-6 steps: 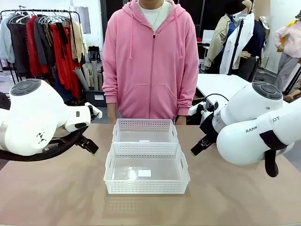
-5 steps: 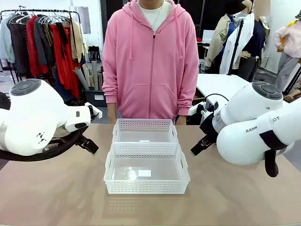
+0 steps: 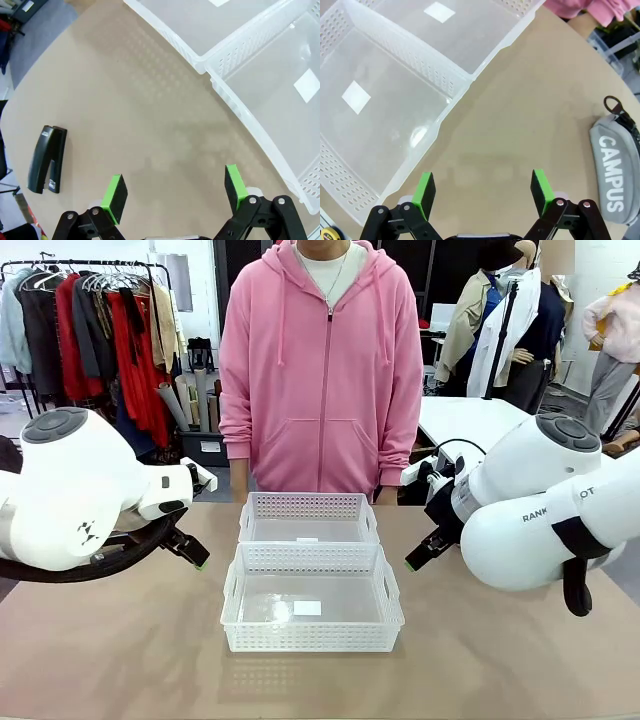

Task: Distribute items into two baskets.
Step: Pick up the Pencil pouch that the person points to.

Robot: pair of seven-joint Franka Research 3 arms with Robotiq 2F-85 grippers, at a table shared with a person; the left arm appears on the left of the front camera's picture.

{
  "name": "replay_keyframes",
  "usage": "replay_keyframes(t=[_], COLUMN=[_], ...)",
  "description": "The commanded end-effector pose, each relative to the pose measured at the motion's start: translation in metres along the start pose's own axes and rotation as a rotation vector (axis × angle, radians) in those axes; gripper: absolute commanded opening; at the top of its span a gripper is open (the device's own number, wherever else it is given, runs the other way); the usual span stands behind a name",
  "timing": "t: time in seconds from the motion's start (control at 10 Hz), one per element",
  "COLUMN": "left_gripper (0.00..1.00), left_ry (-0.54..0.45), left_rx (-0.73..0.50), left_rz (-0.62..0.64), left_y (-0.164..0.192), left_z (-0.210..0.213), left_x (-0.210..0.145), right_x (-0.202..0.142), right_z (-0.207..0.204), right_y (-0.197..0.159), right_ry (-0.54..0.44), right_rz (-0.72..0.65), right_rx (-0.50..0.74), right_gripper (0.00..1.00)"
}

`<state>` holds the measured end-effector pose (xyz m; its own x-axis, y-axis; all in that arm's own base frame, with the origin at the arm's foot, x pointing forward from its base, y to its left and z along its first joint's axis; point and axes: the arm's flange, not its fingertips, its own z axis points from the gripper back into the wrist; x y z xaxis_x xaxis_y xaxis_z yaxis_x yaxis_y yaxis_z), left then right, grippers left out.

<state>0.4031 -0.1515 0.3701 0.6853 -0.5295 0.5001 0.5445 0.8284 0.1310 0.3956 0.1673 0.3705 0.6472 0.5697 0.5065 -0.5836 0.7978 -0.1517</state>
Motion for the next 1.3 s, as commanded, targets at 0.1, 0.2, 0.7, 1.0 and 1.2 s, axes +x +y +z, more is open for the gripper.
replay_keyframes(t=[0.1,0.2,0.7,1.0,1.2], left_gripper=[1.0,1.0,1.0,1.0,1.0], left_ry=[0.0,0.0,0.0,-0.002,0.013], left_rx=[0.0,0.0,0.0,0.007,-0.005], left_rz=[0.0,0.0,0.0,0.019,0.022], left_y=[0.0,0.0,0.0,0.005,0.018], left_z=[0.0,0.0,0.0,0.002,0.015], left_x=[0.0,0.0,0.0,0.0,0.002], right_x=[0.0,0.0,0.0,0.001,0.003], right_z=[0.0,0.0,0.0,0.004,0.016], right_y=[0.0,0.0,0.0,-0.003,-0.016], right_ry=[0.0,0.0,0.0,-0.002,-0.007], right_rz=[0.0,0.0,0.0,-0.007,-0.021], right_rx=[0.0,0.0,0.0,0.002,0.022], right_gripper=[1.0,1.0,1.0,1.0,1.0])
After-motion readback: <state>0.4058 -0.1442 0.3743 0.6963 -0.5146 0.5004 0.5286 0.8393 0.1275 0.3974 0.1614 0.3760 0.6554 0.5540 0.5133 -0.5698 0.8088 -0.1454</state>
